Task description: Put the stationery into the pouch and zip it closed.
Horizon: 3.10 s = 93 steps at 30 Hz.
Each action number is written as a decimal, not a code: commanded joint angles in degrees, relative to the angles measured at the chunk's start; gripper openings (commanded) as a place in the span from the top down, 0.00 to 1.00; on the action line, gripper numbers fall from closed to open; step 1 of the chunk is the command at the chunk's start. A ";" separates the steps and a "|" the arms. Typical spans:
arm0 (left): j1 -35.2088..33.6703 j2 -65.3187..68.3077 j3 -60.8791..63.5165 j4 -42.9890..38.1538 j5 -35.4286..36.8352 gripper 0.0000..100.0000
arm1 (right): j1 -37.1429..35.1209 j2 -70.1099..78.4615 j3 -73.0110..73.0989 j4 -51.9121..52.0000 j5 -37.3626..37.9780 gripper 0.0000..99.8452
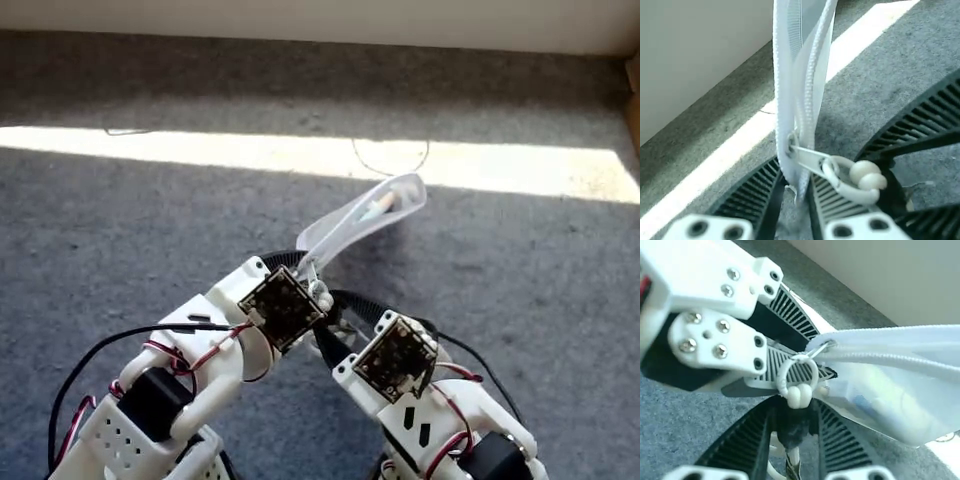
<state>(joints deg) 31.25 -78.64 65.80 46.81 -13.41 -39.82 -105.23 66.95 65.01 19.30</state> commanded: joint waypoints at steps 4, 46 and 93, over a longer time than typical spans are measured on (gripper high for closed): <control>-0.75 -1.36 -0.84 -0.70 0.53 0.99 | 9.98 -0.13 -4.00 -6.20 -4.66 0.99; -0.84 -1.89 0.31 -0.62 -0.79 1.00 | 32.48 0.04 -5.58 -25.36 -18.02 0.99; -0.84 -1.89 0.31 -0.62 -0.79 0.99 | 1.71 0.40 1.27 -15.78 -9.93 0.90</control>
<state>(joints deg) 31.25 -80.57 66.15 46.55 -13.85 -40.62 -105.32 68.09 50.24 8.66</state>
